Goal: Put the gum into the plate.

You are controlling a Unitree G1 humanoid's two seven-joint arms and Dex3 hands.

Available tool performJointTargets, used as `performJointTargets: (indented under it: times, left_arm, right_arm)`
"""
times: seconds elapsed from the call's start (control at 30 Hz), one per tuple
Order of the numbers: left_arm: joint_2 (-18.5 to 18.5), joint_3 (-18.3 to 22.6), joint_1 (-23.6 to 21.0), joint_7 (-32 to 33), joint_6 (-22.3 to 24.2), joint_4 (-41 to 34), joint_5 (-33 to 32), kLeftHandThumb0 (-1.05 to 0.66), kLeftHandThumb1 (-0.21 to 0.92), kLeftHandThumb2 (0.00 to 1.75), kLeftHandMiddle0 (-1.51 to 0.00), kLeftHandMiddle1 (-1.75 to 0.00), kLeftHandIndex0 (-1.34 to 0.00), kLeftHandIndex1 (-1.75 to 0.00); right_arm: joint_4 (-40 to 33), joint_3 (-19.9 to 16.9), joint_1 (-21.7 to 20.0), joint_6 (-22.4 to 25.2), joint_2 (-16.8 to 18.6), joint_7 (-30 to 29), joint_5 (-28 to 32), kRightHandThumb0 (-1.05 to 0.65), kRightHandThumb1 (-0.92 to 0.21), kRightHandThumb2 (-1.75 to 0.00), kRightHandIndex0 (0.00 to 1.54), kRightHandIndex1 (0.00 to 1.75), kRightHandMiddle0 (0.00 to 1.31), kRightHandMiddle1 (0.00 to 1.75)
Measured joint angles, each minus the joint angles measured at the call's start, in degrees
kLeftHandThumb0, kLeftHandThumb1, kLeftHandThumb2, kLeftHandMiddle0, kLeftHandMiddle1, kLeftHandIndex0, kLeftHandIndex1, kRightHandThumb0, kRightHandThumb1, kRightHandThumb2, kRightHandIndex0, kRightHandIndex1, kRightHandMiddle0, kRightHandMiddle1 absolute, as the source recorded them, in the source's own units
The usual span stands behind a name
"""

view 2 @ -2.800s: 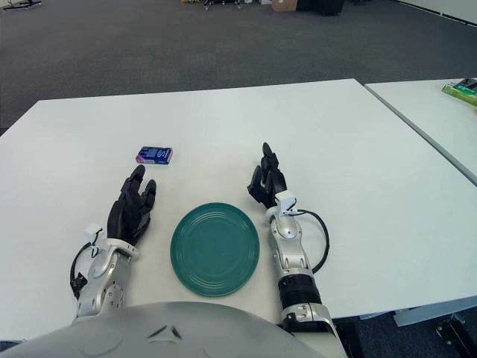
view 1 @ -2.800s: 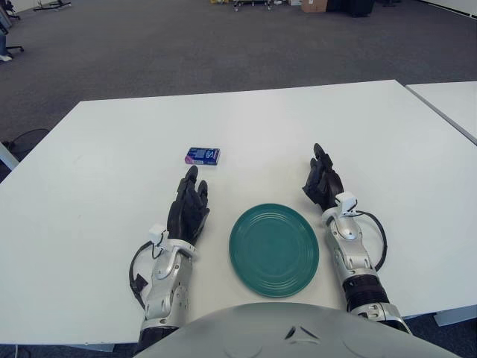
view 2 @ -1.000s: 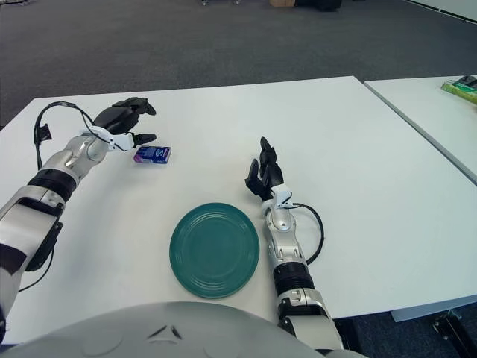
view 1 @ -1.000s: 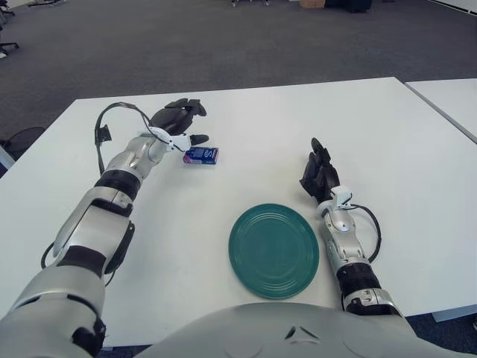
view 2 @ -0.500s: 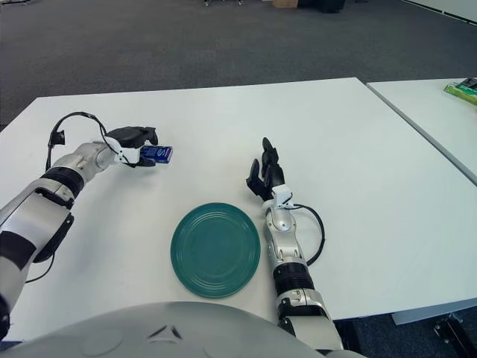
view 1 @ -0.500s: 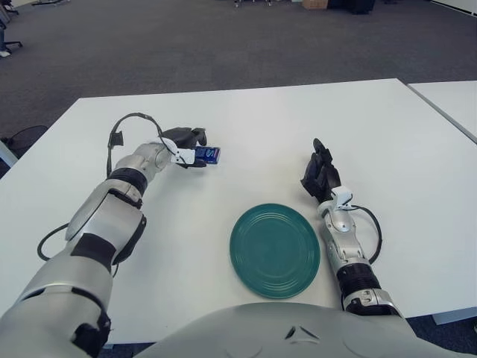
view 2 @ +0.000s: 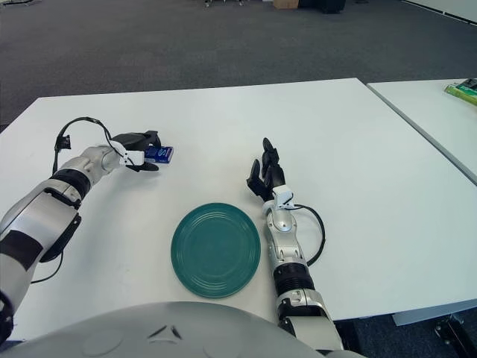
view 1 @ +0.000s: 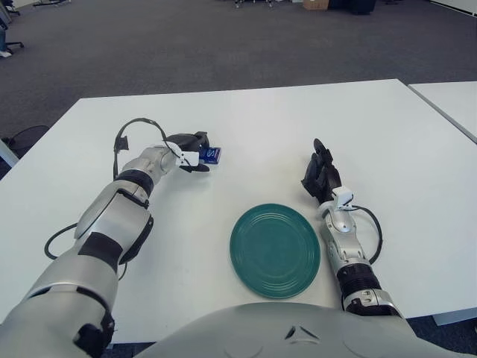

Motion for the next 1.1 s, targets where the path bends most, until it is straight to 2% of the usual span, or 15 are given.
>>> performJointTargets:
  times: [0.43, 1.1]
  left_arm:
    - [-1.11, -2.64, -0.12, 1.56, 3.85, 0.96, 1.03, -1.05, 0.92, 0.33, -0.09, 0.0, -0.01, -1.02]
    - [-3.03, -1.59, 0.97, 4.93, 6.62, 1.33, -0.47, -1.02, 0.92, 0.32, -0.12, -0.01, -0.09, -1.06]
  right_arm:
    - [1.14, -0.96, -0.25, -1.44, 0.01, 0.18, 0.1, -0.87, -0.92, -0.89, 0.04, 0.01, 0.0, 0.21]
    - [4.99, -2.72, -2.63, -3.0, -0.21, 1.37, 0.74, -0.9, -0.92, -0.88, 0.08, 0.01, 0.0, 0.27]
